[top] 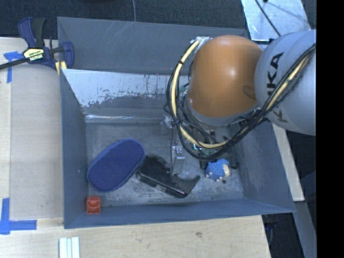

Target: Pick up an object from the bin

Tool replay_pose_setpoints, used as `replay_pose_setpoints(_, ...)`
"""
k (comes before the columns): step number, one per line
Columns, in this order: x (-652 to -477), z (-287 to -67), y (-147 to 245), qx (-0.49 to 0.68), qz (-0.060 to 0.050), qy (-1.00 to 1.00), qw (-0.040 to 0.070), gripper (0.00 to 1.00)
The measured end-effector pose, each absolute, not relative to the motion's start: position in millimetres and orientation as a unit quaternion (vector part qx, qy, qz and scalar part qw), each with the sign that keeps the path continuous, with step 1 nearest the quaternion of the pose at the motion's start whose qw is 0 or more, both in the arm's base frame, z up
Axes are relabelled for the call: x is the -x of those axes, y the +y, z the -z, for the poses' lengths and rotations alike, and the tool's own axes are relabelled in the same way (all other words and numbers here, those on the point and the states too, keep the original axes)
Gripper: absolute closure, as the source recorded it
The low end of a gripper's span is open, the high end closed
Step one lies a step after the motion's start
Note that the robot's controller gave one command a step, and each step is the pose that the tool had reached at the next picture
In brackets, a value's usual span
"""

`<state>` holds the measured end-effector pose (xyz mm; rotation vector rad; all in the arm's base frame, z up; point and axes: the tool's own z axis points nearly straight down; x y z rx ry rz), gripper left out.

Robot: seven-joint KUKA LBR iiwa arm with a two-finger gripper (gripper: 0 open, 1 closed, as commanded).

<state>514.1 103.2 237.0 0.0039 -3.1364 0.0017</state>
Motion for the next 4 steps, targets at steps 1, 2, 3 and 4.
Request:
replay_pose_setpoints(1,-516.2,-113.2,115.4,0.07,-0.001,-0.998,0.003,0.0)
replay_pose_setpoints(2,-519.2,-75.8,109.0,0.093,0.002,-0.996,0.005,0.0)
replay_pose_setpoints(3,-518.5,-77.3,109.3,0.093,0.002,-0.996,0.006,1.0)
replay_pose_setpoints(4,-531.9,-73.7,105.2,0.088,0.002,-0.996,0.01,1.0)
